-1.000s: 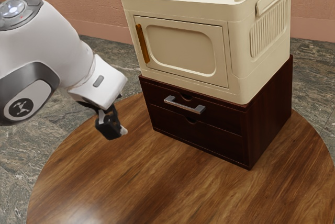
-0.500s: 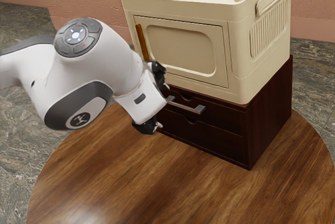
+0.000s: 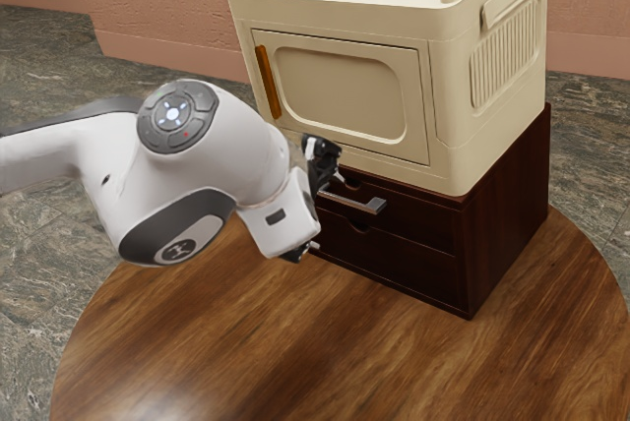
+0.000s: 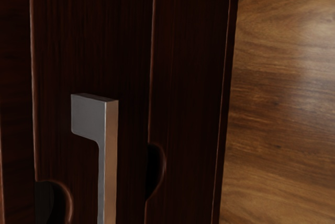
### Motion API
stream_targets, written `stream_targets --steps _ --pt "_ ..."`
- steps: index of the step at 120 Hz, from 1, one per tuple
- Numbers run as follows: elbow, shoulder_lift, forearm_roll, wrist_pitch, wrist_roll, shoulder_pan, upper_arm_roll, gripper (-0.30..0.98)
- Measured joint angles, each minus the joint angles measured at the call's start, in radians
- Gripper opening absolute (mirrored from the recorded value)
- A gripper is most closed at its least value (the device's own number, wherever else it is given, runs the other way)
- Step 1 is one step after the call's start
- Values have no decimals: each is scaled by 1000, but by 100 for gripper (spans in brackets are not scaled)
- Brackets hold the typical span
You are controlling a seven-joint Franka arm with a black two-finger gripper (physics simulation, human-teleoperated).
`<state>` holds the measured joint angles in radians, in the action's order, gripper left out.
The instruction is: Pull the drawer handle with one arm to open the drawer
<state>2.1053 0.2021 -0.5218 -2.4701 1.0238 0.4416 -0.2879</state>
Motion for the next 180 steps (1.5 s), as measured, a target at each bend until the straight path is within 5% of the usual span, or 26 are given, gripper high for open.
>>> stream_targets --steps 103,180 --pt "-37 -126 -5 -16 97 -5 -43 69" --pt "99 25 -7 8 115 -3 -43 68"
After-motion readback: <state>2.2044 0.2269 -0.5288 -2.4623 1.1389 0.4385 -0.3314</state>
